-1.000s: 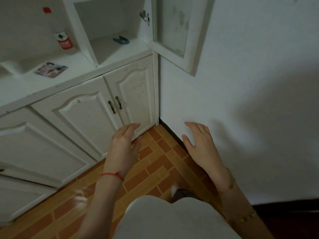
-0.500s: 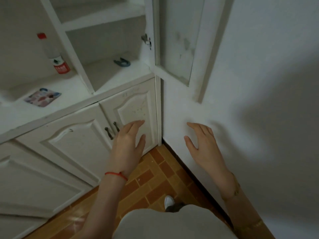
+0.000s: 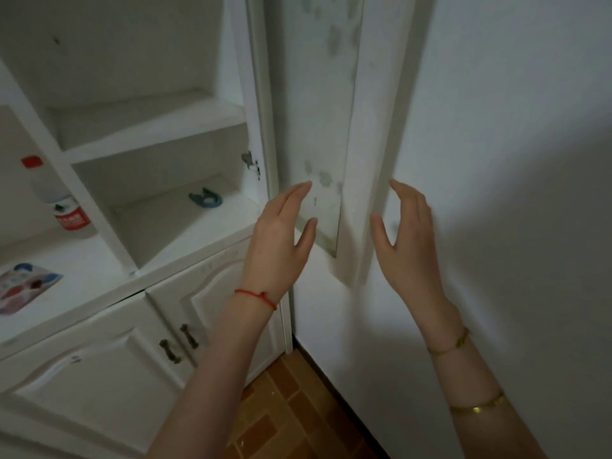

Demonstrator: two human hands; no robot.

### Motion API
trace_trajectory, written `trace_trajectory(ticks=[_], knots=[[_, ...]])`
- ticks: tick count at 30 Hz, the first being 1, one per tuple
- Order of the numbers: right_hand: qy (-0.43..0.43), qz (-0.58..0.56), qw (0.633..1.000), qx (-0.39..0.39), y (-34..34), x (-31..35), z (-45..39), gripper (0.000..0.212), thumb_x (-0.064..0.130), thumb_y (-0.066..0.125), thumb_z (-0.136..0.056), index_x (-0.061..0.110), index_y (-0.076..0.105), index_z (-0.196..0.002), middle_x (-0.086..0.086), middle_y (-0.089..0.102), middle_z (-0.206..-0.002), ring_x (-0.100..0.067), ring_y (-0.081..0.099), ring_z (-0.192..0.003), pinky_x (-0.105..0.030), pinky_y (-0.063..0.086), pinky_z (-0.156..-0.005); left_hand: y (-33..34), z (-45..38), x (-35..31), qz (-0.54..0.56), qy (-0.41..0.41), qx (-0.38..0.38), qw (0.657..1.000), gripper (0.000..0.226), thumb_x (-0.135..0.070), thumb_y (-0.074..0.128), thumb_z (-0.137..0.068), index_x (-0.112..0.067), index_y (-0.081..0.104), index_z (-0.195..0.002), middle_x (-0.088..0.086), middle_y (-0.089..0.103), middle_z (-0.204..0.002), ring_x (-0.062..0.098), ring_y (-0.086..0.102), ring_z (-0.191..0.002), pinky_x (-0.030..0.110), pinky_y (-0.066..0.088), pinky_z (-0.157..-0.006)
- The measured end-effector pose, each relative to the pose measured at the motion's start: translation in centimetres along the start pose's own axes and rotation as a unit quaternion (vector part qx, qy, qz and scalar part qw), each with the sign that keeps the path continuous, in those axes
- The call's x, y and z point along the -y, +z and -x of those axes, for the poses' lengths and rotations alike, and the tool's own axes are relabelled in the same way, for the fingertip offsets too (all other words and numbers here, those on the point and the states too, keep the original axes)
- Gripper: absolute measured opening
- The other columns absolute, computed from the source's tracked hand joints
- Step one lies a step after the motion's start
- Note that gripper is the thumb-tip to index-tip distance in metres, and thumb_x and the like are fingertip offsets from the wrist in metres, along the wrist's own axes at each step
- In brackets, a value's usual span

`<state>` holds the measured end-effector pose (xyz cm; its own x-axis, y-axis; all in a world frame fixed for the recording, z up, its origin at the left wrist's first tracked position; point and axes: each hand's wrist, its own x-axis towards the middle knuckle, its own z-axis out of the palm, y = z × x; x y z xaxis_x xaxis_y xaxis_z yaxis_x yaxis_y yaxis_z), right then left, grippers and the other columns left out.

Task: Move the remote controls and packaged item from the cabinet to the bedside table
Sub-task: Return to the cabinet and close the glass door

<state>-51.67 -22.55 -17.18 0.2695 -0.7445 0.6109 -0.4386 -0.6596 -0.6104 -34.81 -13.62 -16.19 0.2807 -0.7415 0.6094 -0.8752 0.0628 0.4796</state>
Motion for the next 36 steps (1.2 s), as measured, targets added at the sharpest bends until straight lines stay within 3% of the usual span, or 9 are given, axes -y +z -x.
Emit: trace_trajectory(ticks=[5, 10, 15, 18, 21, 23, 27, 29, 36], knots=[[0.015, -0.033, 0.999, -0.027, 0.6, 0.2, -3.4, 0.055, 0.028, 0.045, -0.099, 0.014, 0.027, -0.149, -0.003, 0.035, -0.149, -0.019, 0.035, -0.137, -0.041, 0.035, -0.113, 1.3, -4.1, -0.8, 0.036, 0.030, -0.014, 0.999, 0.055, -0.020, 0.054, -0.097, -0.014, 0.036, -0.148, 0.002, 0.041, -0.152, 0.013, 0.037, -0.141, 0.023, 0.026, -0.118], [0.028, -0.086, 0.995, -0.040, 1.8, 0.2, -5.7, 0.049, 0.032, 0.036, -0.102, 0.015, 0.032, -0.148, -0.002, 0.042, -0.148, -0.019, 0.039, -0.136, -0.045, 0.039, -0.110, 2.7, -6.3, -1.5, 0.072, 0.038, 0.004, 0.997, 0.058, -0.026, 0.048, -0.100, -0.019, 0.025, -0.153, -0.003, 0.026, -0.159, 0.007, 0.023, -0.146, 0.014, 0.015, -0.118], [0.038, -0.148, 0.987, -0.040, 2.3, 0.7, -6.2, 0.037, 0.026, 0.035, -0.104, 0.015, 0.051, -0.136, 0.004, 0.060, -0.127, -0.003, 0.054, -0.117, -0.023, 0.044, -0.100, 4.2, -6.3, -1.3, 0.082, 0.063, 0.030, 0.994, 0.063, -0.027, 0.046, -0.101, -0.020, 0.015, -0.155, -0.004, 0.017, -0.162, 0.005, 0.015, -0.149, 0.025, 0.018, -0.122], [0.032, -0.141, 0.989, -0.044, 2.0, 0.7, -6.2, 0.033, 0.020, 0.038, -0.103, 0.012, 0.054, -0.131, 0.003, 0.062, -0.119, -0.001, 0.055, -0.108, -0.005, 0.039, -0.088, 4.7, -6.4, -1.9, 0.086, 0.070, 0.043, 0.993, 0.064, -0.027, 0.047, -0.101, -0.023, 0.014, -0.155, -0.005, 0.014, -0.162, 0.002, 0.014, -0.148, 0.019, 0.015, -0.119], [0.029, -0.136, 0.990, -0.024, 1.9, 0.7, -5.7, 0.034, 0.022, 0.037, -0.103, 0.012, 0.052, -0.133, 0.002, 0.059, -0.125, -0.010, 0.053, -0.118, -0.012, 0.040, -0.098, 5.1, -5.8, -2.3, 0.099, 0.064, 0.038, 0.992, 0.066, -0.025, 0.049, -0.100, -0.027, 0.012, -0.155, -0.008, 0.010, -0.162, 0.002, 0.020, -0.146, 0.014, 0.019, -0.117], [0.021, -0.133, 0.991, -0.010, 1.9, 1.0, -5.1, 0.037, 0.026, 0.036, -0.104, 0.014, 0.049, -0.136, 0.004, 0.057, -0.131, -0.007, 0.050, -0.124, -0.019, 0.040, -0.104, 5.2, -5.3, -2.4, 0.109, 0.056, 0.023, 0.992, 0.067, -0.023, 0.051, -0.099, -0.028, 0.013, -0.155, -0.010, 0.011, -0.161, 0.009, 0.030, -0.144, 0.028, 0.032, -0.117], [-0.041, -0.133, 0.990, -0.008, 2.1, 1.6, -4.2, 0.034, 0.026, 0.034, -0.104, 0.025, 0.047, -0.135, 0.024, 0.050, -0.126, 0.015, 0.041, -0.119, -0.002, 0.030, -0.099, 4.5, -4.3, -2.2, 0.096, 0.049, -0.026, 0.994, 0.071, -0.021, 0.059, -0.095, -0.024, 0.018, -0.154, -0.008, 0.021, -0.157, 0.014, 0.039, -0.139, 0.036, 0.040, -0.111], [-0.084, -0.131, 0.988, -0.010, 2.5, 1.9, -3.9, 0.034, 0.024, 0.034, -0.103, 0.026, 0.046, -0.135, 0.028, 0.046, -0.126, 0.010, 0.040, -0.123, -0.005, 0.028, -0.102, 3.8, -3.7, -2.0, 0.087, 0.042, -0.052, 0.994, 0.073, -0.022, 0.064, -0.092, -0.022, 0.023, -0.153, -0.005, 0.029, -0.153, 0.013, 0.045, -0.132, 0.033, 0.044, -0.107], [-0.188, -0.165, 0.968, 0.030, 6.2, 3.3, -2.7, 0.044, 0.020, 0.034, -0.100, 0.008, 0.044, -0.142, 0.001, 0.047, -0.146, -0.017, 0.032, -0.141, -0.019, 0.025, -0.114, 0.4, -1.3, 0.6, 0.053, 0.019, -0.099, 0.993, 0.077, -0.023, 0.073, -0.084, -0.015, 0.033, -0.148, -0.004, 0.038, -0.144, 0.005, 0.054, -0.115, 0.010, 0.043, -0.094]])
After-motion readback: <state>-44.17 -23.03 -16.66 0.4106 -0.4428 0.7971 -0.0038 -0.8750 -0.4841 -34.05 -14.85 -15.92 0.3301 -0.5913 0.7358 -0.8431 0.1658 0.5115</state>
